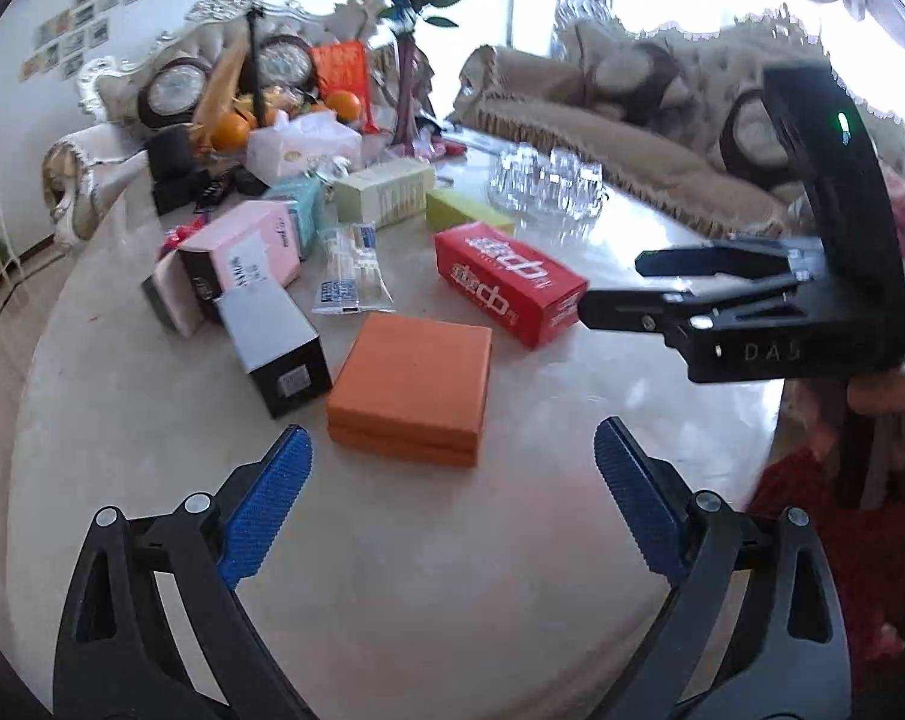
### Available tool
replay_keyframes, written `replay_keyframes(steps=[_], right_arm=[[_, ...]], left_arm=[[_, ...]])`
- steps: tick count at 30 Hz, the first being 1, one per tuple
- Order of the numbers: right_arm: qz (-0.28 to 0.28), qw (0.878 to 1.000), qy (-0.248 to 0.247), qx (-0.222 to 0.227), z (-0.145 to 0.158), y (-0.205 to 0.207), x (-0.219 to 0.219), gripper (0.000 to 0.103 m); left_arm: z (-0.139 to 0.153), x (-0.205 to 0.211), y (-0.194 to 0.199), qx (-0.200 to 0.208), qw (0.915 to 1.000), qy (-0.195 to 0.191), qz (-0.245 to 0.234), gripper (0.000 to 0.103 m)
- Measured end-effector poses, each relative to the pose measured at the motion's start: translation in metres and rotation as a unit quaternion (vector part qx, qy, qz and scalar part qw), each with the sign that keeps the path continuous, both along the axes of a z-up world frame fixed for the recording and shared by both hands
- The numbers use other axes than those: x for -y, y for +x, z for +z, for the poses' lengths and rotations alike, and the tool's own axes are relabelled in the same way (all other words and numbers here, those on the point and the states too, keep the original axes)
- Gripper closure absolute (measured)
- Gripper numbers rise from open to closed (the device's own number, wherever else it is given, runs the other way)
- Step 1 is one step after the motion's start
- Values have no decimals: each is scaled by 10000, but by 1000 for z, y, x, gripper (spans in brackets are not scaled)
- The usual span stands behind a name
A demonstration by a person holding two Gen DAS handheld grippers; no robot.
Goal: Collect trash
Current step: 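Grasp the orange box with the left tool while the right tool grasps the red Zhonghua box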
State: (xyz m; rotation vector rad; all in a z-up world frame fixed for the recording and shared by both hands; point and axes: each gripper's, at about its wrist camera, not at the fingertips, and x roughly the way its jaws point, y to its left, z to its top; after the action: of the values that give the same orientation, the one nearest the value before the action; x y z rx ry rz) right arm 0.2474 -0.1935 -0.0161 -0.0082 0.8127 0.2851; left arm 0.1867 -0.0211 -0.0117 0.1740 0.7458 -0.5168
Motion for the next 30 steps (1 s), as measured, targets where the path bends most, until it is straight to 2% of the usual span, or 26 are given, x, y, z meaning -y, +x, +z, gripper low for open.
replay_keyframes(steps=[11, 16, 23, 24, 25, 26, 28, 30], right_arm=[[121, 9982, -492, -331, -22, 50, -18, 30], [136, 9973, -606, -398, -27, 56, -17, 30], [170, 9964, -639, -529, -33, 57, -11, 32], [193, 9966, -549, -581, -34, 56, -10, 41], [153, 9970, -516, -559, -33, 55, -9, 56], [115, 9971, -501, -568, -32, 53, -8, 56], [123, 9977, -258, -611, -31, 48, -3, 56], [129, 9982, -224, -538, -29, 38, -1, 56]], left_arm=[[-31, 3, 44, -529, 9985, 128, 0, 10], [-38, 13, 56, -684, 9969, 388, -27, 10], [-38, 18, 61, -743, 9959, 512, 108, 10], [-39, 19, 59, -723, 9958, 558, 107, 11], [-39, 20, 58, -672, 9955, 654, 144, 18], [-36, 19, 55, -616, 9961, 608, 197, 28], [-35, 17, 52, -649, 9958, 575, 290, 28], [-35, 18, 44, -572, 9959, 628, 324, 28]])
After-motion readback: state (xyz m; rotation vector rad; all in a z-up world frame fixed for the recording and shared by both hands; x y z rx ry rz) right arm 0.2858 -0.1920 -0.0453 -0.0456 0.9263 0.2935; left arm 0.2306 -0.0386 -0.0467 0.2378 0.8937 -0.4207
